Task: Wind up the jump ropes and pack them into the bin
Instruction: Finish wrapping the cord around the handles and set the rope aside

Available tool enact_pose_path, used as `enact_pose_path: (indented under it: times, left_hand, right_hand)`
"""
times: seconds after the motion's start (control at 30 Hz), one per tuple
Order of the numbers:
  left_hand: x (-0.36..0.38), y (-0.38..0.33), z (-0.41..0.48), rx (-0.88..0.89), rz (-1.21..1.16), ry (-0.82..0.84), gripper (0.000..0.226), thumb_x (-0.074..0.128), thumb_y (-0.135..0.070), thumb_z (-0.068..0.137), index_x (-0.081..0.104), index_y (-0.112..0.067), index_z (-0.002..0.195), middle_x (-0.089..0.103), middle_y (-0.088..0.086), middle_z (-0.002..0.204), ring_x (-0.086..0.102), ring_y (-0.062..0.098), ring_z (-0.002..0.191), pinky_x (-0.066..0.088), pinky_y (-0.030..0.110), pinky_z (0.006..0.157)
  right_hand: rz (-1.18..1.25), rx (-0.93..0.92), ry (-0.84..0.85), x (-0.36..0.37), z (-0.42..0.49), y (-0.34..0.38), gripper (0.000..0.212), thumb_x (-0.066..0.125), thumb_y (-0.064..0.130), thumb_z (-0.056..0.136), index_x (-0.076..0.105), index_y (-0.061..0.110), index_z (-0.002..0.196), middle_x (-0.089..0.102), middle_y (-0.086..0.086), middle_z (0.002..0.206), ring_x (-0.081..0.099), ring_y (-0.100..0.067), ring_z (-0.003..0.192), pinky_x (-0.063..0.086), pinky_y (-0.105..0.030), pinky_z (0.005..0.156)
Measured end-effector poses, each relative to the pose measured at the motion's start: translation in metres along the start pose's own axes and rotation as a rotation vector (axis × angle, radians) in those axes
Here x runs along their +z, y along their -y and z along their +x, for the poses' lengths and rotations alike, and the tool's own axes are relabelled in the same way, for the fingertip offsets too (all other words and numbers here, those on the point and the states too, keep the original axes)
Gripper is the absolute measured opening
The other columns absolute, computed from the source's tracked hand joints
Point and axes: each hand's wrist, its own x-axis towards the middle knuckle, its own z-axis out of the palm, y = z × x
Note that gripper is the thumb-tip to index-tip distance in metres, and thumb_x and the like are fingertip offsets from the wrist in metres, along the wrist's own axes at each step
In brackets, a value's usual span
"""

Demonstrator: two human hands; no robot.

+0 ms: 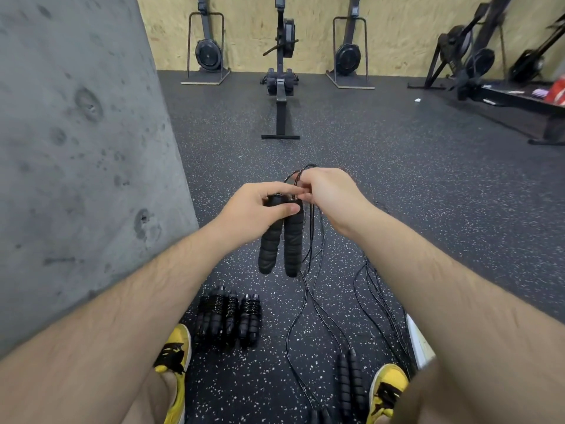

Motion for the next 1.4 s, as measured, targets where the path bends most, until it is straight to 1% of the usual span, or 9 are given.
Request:
enact_pose_path:
  times: [0.13, 0.27, 0.33, 0.5, 0.67, 0.8, 1.0, 1.2, 1.4]
  left_hand:
    - [0.007, -0.004, 0.007, -0.007, -0.032, -0.118, 0.018, 0.077, -0.014, 0.089, 0.079, -0.025, 0.103, 0.077, -0.012, 0.096, 0.066, 0.0, 0.086, 0.049, 0.019, 0.086]
    - [0.009, -0.005, 0.014, -0.064, -0.148, -0.28, 0.016, 0.078, -0.019, 0.089, 0.079, -0.027, 0.102, 0.076, -0.01, 0.097, 0.066, 0.001, 0.086, 0.053, 0.024, 0.086]
    - [0.014, -0.006, 0.014, -0.115, -0.24, -0.333, 0.014, 0.078, -0.023, 0.087, 0.078, -0.028, 0.1, 0.076, -0.008, 0.094, 0.066, 0.004, 0.085, 0.054, 0.028, 0.083]
    - [0.018, -0.006, 0.016, -0.156, -0.274, -0.284, 0.015, 0.073, -0.026, 0.093, 0.072, -0.031, 0.108, 0.073, 0.002, 0.1, 0.068, 0.014, 0.087, 0.06, 0.034, 0.073]
    - [-0.008, -0.004, 0.016, -0.038, 0.751, -0.138, 0.081, 0.058, -0.083, 0.074, 0.04, -0.049, 0.146, 0.042, 0.004, 0.112, 0.056, 0.022, 0.092, 0.051, 0.035, 0.084]
    - [-0.014, -0.008, 0.035, 0.347, 0.944, -0.011, 0.116, 0.066, -0.086, 0.06, 0.038, -0.023, 0.153, 0.041, 0.011, 0.129, 0.048, 0.03, 0.113, 0.049, 0.048, 0.1]
    - [0.001, 0.0, 0.053, 0.386, 0.923, 0.186, 0.084, 0.079, -0.034, 0.074, 0.039, -0.003, 0.141, 0.05, 0.013, 0.12, 0.058, 0.034, 0.104, 0.053, 0.05, 0.084]
    - [-0.004, 0.006, 0.057, 0.338, 0.936, 0.123, 0.047, 0.071, -0.039, 0.076, 0.052, -0.01, 0.109, 0.047, 0.002, 0.1, 0.053, 0.024, 0.087, 0.037, 0.033, 0.071]
    - [-0.008, 0.006, 0.055, 0.306, 0.898, 0.04, 0.046, 0.071, -0.044, 0.071, 0.044, -0.014, 0.093, 0.041, -0.002, 0.089, 0.043, 0.021, 0.076, 0.032, 0.034, 0.068]
  right_hand:
    - [-0.155, 0.022, -0.065, -0.003, -0.016, 0.002, 0.032, 0.057, 0.02, 0.086, 0.066, 0.012, 0.116, 0.067, -0.004, 0.109, 0.059, -0.021, 0.1, 0.045, -0.031, 0.079]
    - [-0.602, -0.044, 0.076, 0.008, -0.039, -0.012, 0.116, 0.075, 0.066, 0.052, 0.026, 0.023, 0.148, 0.049, -0.002, 0.134, 0.048, -0.027, 0.126, 0.044, -0.046, 0.101]
    - [-0.81, -0.066, 0.045, 0.019, -0.047, -0.022, 0.132, 0.076, 0.074, 0.053, 0.007, 0.024, 0.153, 0.038, -0.005, 0.143, 0.041, -0.031, 0.132, 0.042, -0.053, 0.104]
    - [-0.925, -0.254, -0.125, 0.017, -0.031, -0.028, 0.082, 0.075, 0.034, 0.078, 0.025, 0.022, 0.141, 0.045, -0.006, 0.127, 0.052, -0.033, 0.118, 0.045, -0.045, 0.088]
    - [-1.275, -0.511, -0.12, -0.015, -0.004, -0.015, 0.085, 0.075, 0.035, 0.077, 0.026, 0.027, 0.145, 0.049, -0.006, 0.122, 0.056, -0.03, 0.109, 0.044, -0.042, 0.084]
    - [-1.3, -0.685, -0.065, -0.017, 0.006, -0.024, 0.077, 0.078, 0.046, 0.071, 0.042, 0.019, 0.134, 0.054, -0.004, 0.11, 0.06, -0.03, 0.096, 0.046, -0.041, 0.073]
    - [-1.249, -0.697, -0.033, -0.015, 0.018, -0.033, 0.056, 0.07, 0.027, 0.071, 0.048, 0.011, 0.12, 0.057, -0.005, 0.108, 0.058, -0.029, 0.094, 0.043, -0.041, 0.074]
    - [-1.262, -0.559, -0.129, -0.021, 0.025, -0.035, 0.058, 0.064, 0.046, 0.07, 0.047, 0.019, 0.119, 0.051, -0.001, 0.112, 0.049, -0.028, 0.102, 0.042, -0.043, 0.082]
    - [-1.207, -0.636, -0.18, -0.018, 0.026, -0.033, 0.052, 0.065, 0.038, 0.069, 0.052, 0.015, 0.114, 0.048, -0.005, 0.111, 0.042, -0.029, 0.102, 0.048, -0.045, 0.077]
